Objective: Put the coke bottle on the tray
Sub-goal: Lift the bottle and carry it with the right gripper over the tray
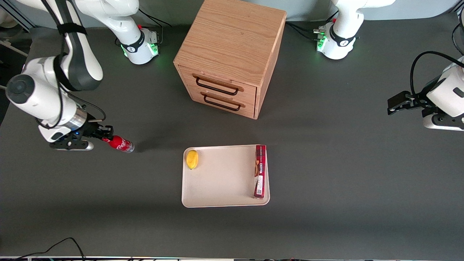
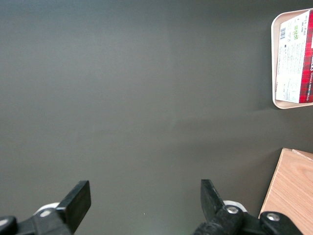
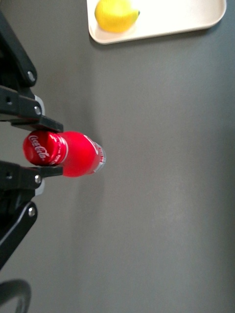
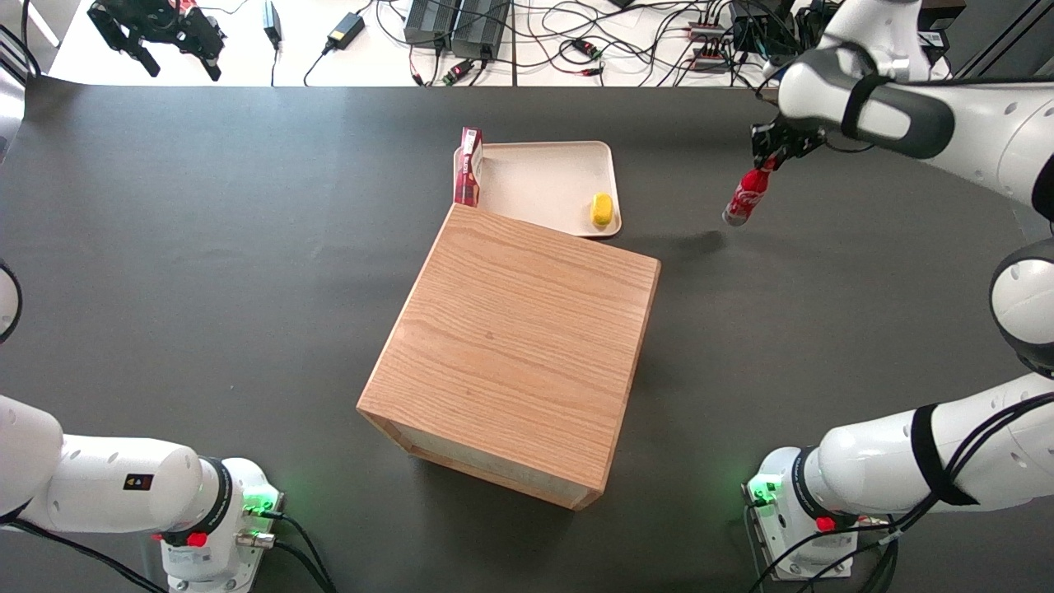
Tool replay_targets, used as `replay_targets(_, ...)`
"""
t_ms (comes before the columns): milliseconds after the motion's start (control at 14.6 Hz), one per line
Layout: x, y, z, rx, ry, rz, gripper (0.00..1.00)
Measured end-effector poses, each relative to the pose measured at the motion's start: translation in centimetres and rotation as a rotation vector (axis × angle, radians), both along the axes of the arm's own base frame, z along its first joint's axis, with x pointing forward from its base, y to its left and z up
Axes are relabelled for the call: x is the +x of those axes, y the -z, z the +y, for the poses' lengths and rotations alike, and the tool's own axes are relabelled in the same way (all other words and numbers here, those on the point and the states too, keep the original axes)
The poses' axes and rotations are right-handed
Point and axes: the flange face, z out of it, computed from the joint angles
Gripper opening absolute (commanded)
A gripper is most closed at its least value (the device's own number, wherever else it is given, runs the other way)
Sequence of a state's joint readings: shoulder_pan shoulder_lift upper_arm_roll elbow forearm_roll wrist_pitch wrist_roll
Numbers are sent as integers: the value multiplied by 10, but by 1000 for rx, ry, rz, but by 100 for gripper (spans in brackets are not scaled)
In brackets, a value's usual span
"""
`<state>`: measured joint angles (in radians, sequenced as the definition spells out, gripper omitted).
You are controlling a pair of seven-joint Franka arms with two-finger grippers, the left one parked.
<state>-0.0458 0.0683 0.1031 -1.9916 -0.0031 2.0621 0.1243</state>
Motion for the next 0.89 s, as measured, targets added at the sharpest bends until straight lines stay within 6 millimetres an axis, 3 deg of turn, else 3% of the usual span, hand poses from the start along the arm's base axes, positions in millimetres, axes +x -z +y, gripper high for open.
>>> replay_targets(206, 8, -59, 1, -2, 12, 27, 0)
replay_targets(412, 6, -126, 0, -5, 17, 65, 0)
replay_targets(550, 4, -160, -1, -5, 20, 73, 0)
replay_targets(687, 10, -163, -1, -3, 30, 79, 0)
replay_targets(893, 34, -140, 17, -4, 83, 101, 0)
